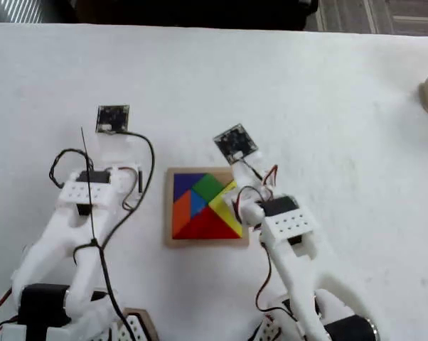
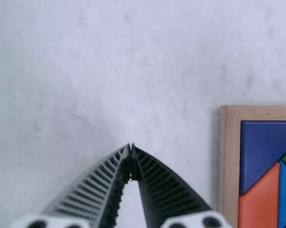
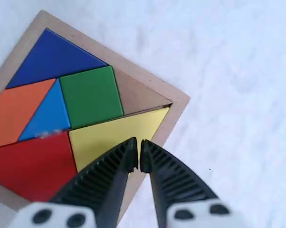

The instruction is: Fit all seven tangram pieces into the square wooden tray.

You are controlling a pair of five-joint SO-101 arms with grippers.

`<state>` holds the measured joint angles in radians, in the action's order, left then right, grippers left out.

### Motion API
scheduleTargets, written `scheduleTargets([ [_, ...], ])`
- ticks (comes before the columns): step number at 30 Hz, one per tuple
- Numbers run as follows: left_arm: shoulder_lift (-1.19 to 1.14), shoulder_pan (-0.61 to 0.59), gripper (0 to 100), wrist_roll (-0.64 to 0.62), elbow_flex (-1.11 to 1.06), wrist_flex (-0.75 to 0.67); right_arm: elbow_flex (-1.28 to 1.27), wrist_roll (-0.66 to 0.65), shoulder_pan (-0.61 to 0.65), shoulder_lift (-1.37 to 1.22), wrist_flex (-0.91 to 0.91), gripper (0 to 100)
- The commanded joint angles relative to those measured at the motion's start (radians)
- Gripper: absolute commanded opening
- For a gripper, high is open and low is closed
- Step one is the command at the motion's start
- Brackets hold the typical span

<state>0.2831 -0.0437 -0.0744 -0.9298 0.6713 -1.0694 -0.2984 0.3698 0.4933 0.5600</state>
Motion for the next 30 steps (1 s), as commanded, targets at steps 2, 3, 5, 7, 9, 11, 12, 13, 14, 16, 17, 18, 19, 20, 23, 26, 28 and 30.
scheduleTargets([
  [2,0.038,-0.008,2,0.008,0.006,-0.02,-0.044,-0.009,-0.09,0.16,0.008,1.8],
  [3,0.038,-0.008,2,0.008,0.006,-0.018,-0.061,-0.009,-0.108,0.194,0.008,1.8],
  [5,0.039,-0.008,2,0.008,0.006,-0.02,-0.101,-0.009,-0.142,0.272,0.008,1.8],
  [7,0.039,-0.013,2,0.008,0.006,-0.015,-0.146,0.034,-0.17,0.361,0.008,1.7],
  [9,0.065,-0.015,2,0.008,0.002,-0.014,-0.19,0.1,-0.206,0.46,0.012,1.7],
  [11,0.13,-0.028,2,0.017,-0.043,-0.023,-0.229,0.123,-0.236,0.562,0.033,1.7],
  [12,0.176,-0.041,2,0.046,-0.071,-0.037,-0.247,0.123,-0.242,0.61,0.053,1.7],
  [13,0.226,-0.053,2,0.084,-0.107,-0.057,-0.27,0.123,-0.251,0.659,0.074,1.8],
  [14,0.28,-0.062,2,0.117,-0.153,-0.083,-0.296,0.123,-0.26,0.702,0.093,1.9],
  [16,0.384,-0.062,2,0.158,-0.247,-0.141,-0.347,0.121,-0.288,0.789,0.117,2.0],
  [17,0.432,-0.062,2,0.163,-0.285,-0.157,-0.371,0.121,-0.306,0.829,0.124,2.1],
  [18,0.475,-0.062,2,0.163,-0.311,-0.158,-0.393,0.12,-0.323,0.866,0.13,2.1],
  [19,0.513,-0.062,2,0.167,-0.333,-0.155,-0.416,0.11,-0.332,0.903,0.139,2.1],
  [20,0.547,-0.064,2,0.169,-0.356,-0.155,-0.437,0.086,-0.338,0.938,0.154,2.1],
  [23,0.633,-0.07,2,0.169,-0.423,-0.155,-0.486,0.041,-0.341,1.041,0.231,2.0],
  [26,0.702,-0.07,2,0.17,-0.488,-0.155,-0.511,0.029,-0.341,1.148,0.357,2.0],
  [28,0.75,-0.071,2,0.17,-0.535,-0.155,-0.522,0.026,-0.338,1.219,0.455,2.0],
  [30,0.802,-0.071,2,0.17,-0.594,-0.155,-0.543,-0.02,-0.337,1.288,0.549,1.9],
])
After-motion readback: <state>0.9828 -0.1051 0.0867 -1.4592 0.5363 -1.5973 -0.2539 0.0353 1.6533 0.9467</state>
